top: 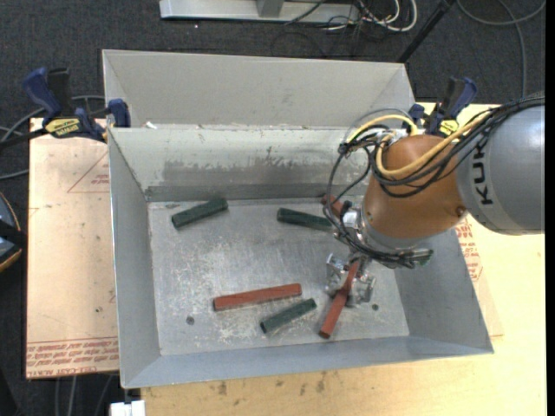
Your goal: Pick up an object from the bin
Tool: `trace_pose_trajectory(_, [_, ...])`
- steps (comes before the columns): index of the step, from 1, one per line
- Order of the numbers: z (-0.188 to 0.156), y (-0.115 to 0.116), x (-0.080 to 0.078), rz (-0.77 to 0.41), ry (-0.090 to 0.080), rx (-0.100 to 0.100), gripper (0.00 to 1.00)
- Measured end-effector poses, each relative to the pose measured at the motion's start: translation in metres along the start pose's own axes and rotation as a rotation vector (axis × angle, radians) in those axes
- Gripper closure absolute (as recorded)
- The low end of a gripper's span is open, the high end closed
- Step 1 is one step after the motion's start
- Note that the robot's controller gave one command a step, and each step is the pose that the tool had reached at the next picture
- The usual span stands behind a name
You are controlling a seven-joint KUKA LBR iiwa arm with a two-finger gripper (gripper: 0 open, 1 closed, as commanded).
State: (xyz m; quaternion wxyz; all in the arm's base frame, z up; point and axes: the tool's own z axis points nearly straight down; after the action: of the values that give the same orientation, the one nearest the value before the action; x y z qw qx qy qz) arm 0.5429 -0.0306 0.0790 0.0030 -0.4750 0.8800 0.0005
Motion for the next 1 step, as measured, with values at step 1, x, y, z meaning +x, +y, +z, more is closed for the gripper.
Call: trace_pose_trajectory(1, [0.0000, 0.0000, 0.0001, 0.000, 0.000, 0.000, 1.00])
